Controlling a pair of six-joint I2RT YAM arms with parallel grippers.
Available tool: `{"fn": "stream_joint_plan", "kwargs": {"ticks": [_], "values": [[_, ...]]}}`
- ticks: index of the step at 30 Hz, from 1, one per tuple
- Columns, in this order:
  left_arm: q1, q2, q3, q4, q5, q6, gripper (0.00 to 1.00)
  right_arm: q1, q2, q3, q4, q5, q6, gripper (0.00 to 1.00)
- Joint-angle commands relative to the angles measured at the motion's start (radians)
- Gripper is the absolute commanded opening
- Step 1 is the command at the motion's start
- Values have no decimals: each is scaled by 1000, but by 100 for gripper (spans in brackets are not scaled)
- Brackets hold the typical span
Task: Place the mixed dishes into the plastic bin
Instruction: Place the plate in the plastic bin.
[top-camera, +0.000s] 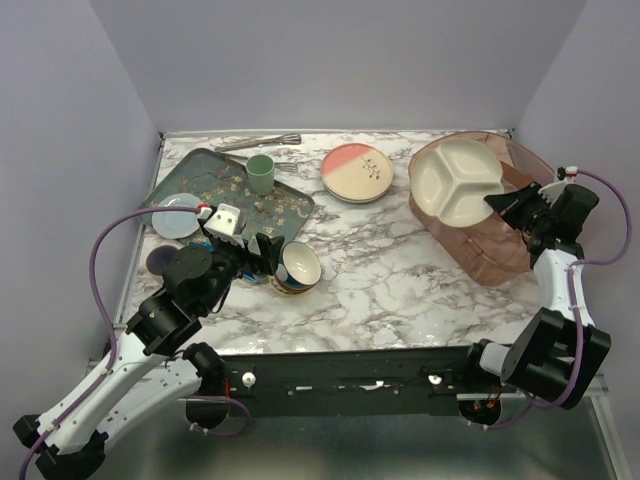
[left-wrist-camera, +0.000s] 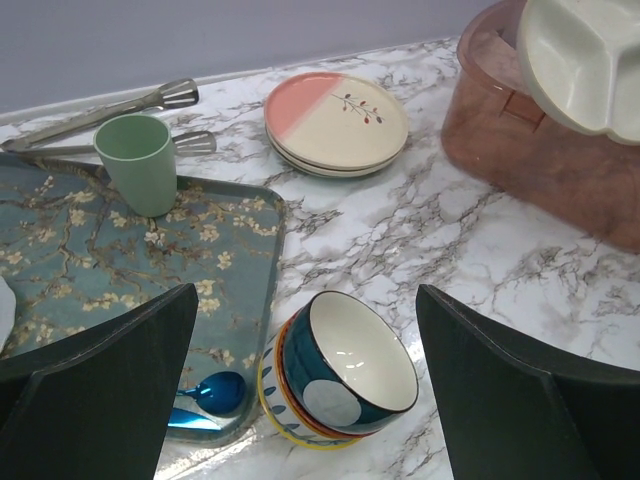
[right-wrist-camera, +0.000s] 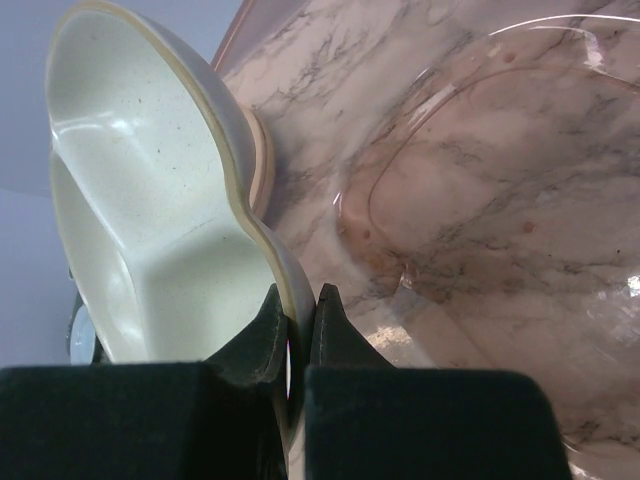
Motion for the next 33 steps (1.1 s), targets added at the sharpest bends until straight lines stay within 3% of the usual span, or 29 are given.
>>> {"fn": "stream_joint_plan", "kwargs": {"ticks": [1, 15, 33], "values": [[9, -16, -9, 6, 4, 7, 99, -10, 26, 95, 110, -27, 26, 0], [38, -27, -9, 7, 14, 1, 99, -53, 125, 200, 103, 11, 64, 0], [82, -14, -9, 12, 44, -10, 99, -50, 423, 358, 4, 2, -34, 4]]}}
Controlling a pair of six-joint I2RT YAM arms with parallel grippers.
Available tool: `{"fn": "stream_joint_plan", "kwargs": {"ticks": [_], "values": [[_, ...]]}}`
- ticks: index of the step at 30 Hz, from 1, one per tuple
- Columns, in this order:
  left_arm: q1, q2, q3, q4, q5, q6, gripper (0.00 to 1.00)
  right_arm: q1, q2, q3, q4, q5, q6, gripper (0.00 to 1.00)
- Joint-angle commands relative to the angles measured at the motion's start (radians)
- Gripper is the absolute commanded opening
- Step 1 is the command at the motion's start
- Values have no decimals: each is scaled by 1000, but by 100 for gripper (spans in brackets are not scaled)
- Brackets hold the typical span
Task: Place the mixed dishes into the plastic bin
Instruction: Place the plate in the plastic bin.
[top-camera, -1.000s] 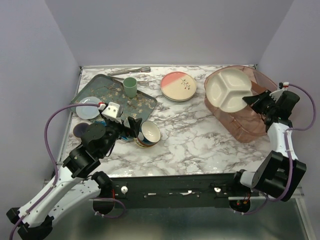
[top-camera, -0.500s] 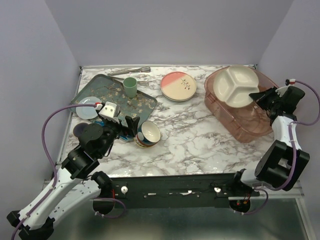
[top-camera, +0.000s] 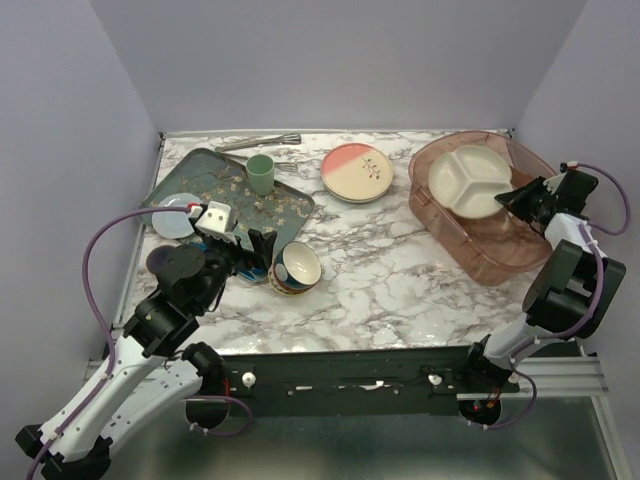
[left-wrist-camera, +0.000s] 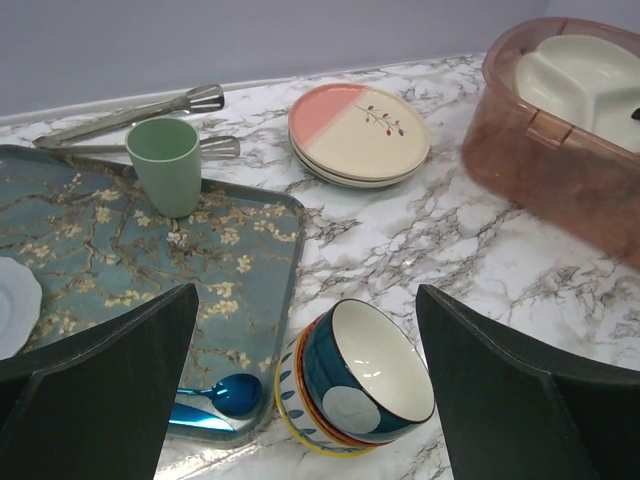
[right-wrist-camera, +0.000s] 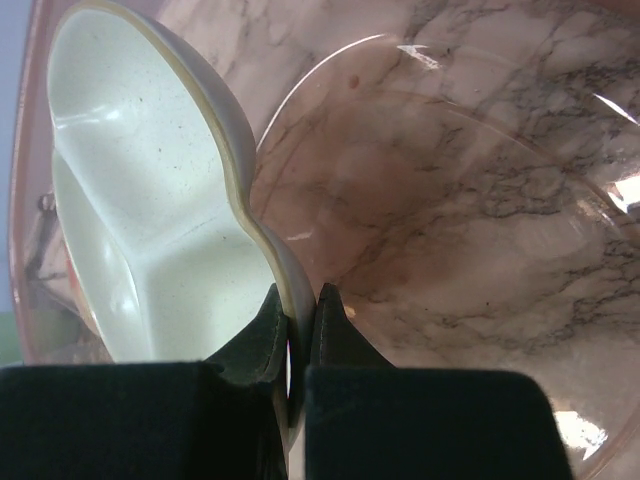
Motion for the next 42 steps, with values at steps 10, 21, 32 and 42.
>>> {"fn": "stream_joint_plan", "kwargs": {"ticks": [10, 21, 32, 42], "values": [[74, 9, -8, 20, 110, -29, 99, 12, 117, 197, -29, -69, -45, 13], [126, 11, -10, 26, 161, -44, 99, 63, 186, 275, -102, -44, -95, 20], [143, 9, -10, 27, 175, -49, 99, 98, 243, 318, -136, -41, -122, 31], [155, 8, -11, 29, 187, -50, 99, 114, 260, 339, -158, -29, -155, 56]]}}
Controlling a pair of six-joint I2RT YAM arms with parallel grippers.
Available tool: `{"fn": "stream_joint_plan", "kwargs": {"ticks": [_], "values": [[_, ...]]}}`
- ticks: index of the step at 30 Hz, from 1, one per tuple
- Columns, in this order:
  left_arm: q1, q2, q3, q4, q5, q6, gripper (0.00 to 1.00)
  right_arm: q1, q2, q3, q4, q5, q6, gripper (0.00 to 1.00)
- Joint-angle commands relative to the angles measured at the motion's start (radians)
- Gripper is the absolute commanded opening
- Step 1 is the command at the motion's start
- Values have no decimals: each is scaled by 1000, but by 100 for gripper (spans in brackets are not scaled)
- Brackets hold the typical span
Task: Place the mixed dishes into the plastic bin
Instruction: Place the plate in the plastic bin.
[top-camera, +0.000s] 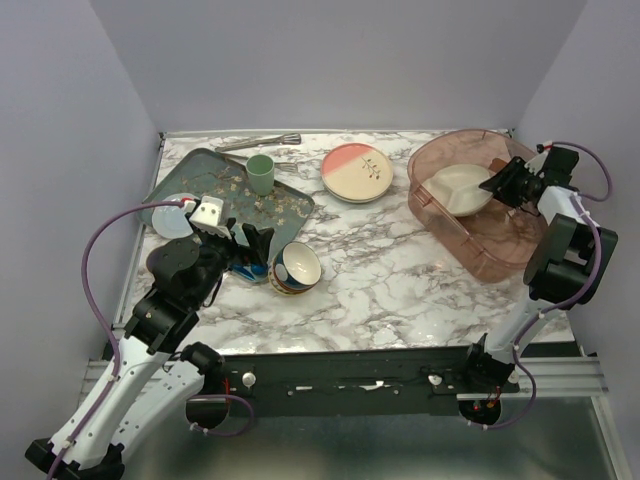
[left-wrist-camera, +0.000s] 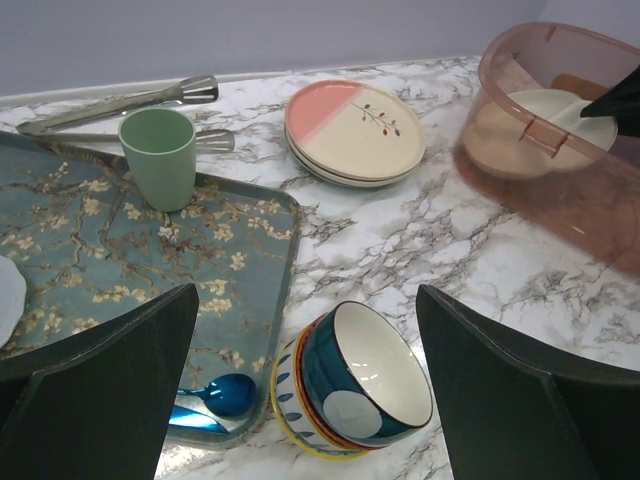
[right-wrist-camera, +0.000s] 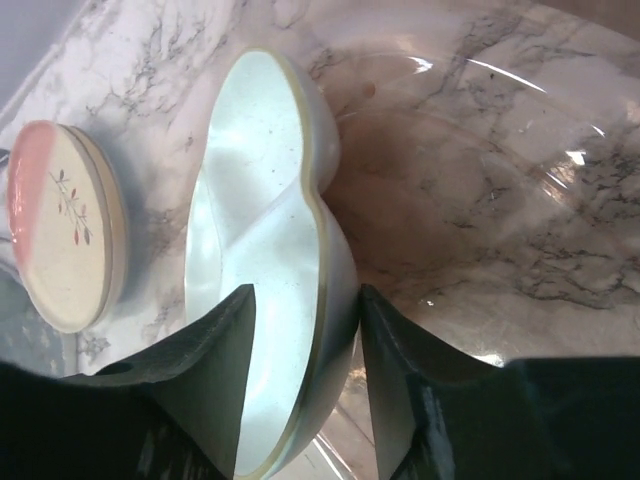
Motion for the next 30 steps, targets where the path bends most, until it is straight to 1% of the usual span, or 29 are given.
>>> {"fn": "stream_joint_plan", "kwargs": {"ticks": [1, 5, 9, 18, 24, 30], "values": [[11, -4, -8, 22, 32, -7, 99, 12, 8, 49, 25, -47, -13, 58], [14, -6, -7, 23, 37, -8, 99, 13, 15, 60, 12, -39, -26, 61], [16, -7, -7, 22, 40, -8, 99, 15, 22, 71, -9, -24, -43, 67], [19, -10, -8, 22, 41, -8, 99, 21, 28, 97, -57, 5, -66, 75], [19, -9, -10, 22, 41, -8, 99, 26, 40, 113, -81, 4, -82, 75], [22, -4, -10, 25, 44, -7, 99, 35, 46, 140, -121, 34, -115, 75]]}}
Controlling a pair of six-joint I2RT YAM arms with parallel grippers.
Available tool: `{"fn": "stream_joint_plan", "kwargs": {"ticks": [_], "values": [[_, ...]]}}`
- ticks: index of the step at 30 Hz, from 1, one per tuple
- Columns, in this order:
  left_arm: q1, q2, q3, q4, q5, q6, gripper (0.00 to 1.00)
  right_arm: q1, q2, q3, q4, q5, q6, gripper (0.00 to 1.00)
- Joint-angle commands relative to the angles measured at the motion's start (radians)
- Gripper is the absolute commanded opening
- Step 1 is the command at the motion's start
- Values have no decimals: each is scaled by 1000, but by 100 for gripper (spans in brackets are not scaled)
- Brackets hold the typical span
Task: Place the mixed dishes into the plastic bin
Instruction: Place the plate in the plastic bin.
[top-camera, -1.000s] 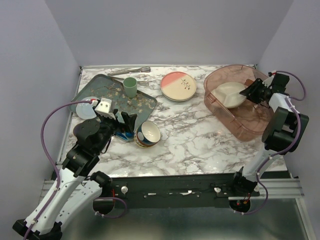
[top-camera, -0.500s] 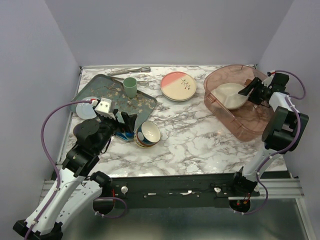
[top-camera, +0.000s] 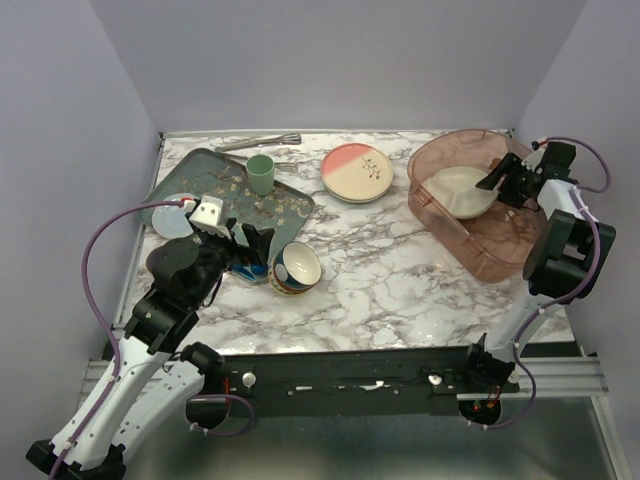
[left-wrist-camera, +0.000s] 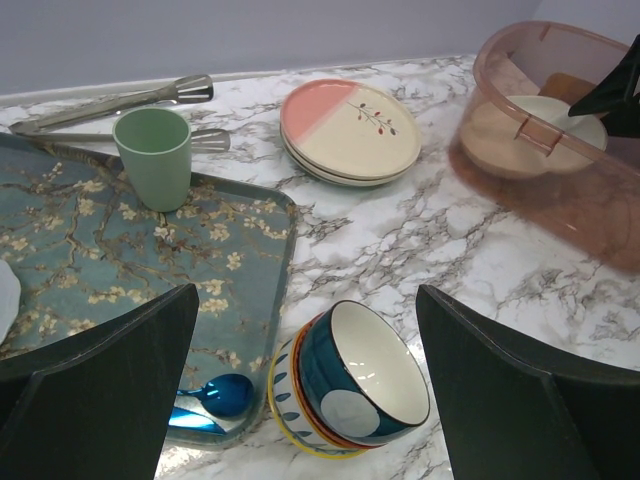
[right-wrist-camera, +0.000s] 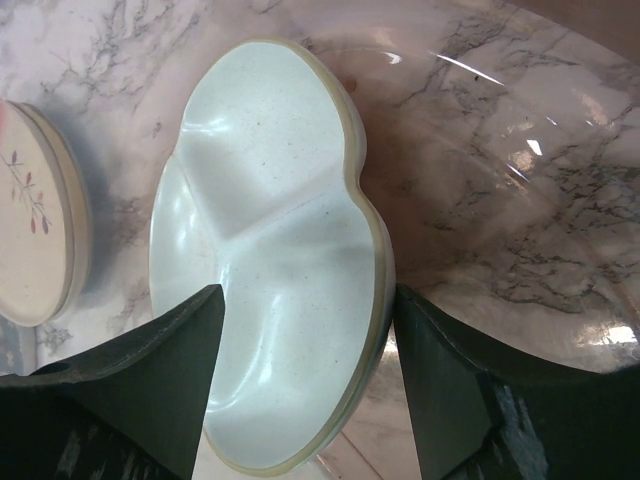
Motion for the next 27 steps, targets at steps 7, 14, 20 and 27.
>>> {"fn": "stream_joint_plan", "kwargs": {"ticks": [7, 14, 20, 27], "values": [[12, -4, -11, 25, 26, -5, 99, 23, 13, 79, -46, 52, -52, 76], [12, -3, -11, 25, 33, -5, 99, 27, 30, 94, -73, 85, -76, 77], [12, -6, -9, 25, 36, -7, 99, 30, 44, 105, -89, 103, -93, 77], [14, -3, -11, 28, 41, -5, 99, 29, 19, 114, -98, 129, -118, 77]]}}
